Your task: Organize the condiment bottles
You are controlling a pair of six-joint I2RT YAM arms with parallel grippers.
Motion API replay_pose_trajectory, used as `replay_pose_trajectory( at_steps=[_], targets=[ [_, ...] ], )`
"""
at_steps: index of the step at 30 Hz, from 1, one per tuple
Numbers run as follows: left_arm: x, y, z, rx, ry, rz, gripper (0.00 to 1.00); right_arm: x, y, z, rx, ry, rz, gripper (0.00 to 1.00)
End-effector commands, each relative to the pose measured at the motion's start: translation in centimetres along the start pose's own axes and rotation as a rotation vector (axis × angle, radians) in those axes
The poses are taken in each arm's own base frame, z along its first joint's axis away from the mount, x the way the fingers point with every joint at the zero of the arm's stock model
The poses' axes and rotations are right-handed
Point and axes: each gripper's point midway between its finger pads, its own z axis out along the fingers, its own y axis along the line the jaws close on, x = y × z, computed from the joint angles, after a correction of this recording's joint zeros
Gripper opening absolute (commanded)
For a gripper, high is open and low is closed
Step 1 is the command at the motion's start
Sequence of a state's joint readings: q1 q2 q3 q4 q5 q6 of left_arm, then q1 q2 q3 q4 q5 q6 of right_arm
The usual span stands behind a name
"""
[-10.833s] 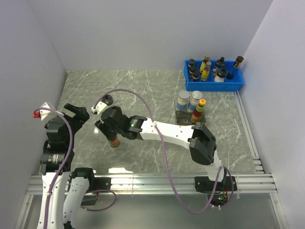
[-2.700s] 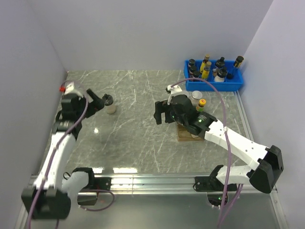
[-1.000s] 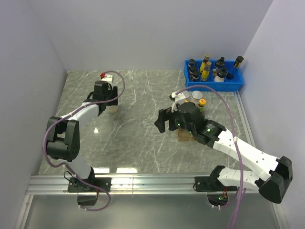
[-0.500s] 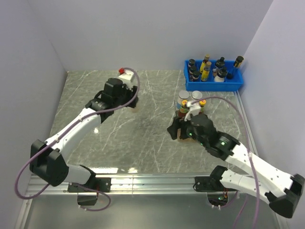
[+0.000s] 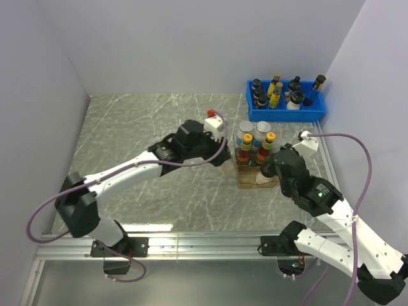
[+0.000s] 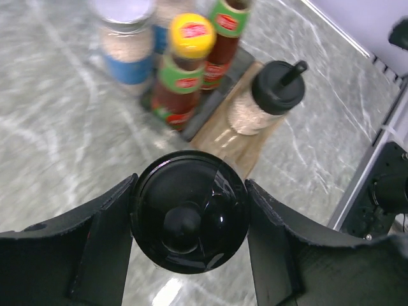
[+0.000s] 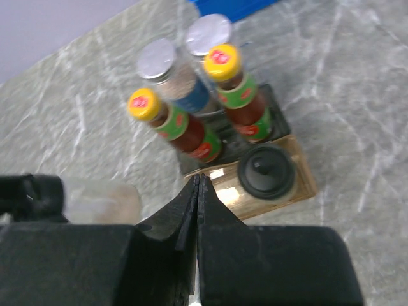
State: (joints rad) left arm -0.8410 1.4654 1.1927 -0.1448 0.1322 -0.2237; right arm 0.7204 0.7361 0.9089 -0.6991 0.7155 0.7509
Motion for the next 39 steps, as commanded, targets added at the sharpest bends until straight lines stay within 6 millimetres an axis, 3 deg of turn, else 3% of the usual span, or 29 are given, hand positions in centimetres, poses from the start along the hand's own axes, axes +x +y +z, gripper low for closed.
replay_pose_trajectory(
  at_steps=[1,7,13,19,23,30,39],
  targets=[
    [-6.0,-3.6,1.9,0.108,-0.178,0.04,0.0,-1.0,-1.5,0.1,0.064,-0.043,0.05,0.0],
    [-5.2,-5.7,5.6,0.151,-0.139,0.057,0.0,-0.7,-1.8,0.4,0.06,-0.034,0.045,0.0],
    [-4.2,-7.5,7.6,0.189,-0.106,0.059,0.0,-0.5,-2.2,0.6,0.061,-0.032,0.042,0.0],
    [-1.9,-8.5,9.5,0.175,-0.053,0.092,0.0,-0.3,-2.5,0.8,0.059,-0.033,0.049,0.0],
    [-1.3,-8.1,10.6,0.126,-0.044,0.107,0.0,-0.5,-2.7,0.9,0.067,-0.037,0.051,0.0],
    [-0.1,-5.3,11.6,-0.061,-0.056,0.155,0.0,-0.4,-3.1,0.8,0.065,-0.039,0.054,0.0],
    [2.8,-5.4,12.9,-0.128,0.001,0.225,0.0,-0.1,-3.2,1.1,0.07,-0.026,0.046,0.0]
  ],
)
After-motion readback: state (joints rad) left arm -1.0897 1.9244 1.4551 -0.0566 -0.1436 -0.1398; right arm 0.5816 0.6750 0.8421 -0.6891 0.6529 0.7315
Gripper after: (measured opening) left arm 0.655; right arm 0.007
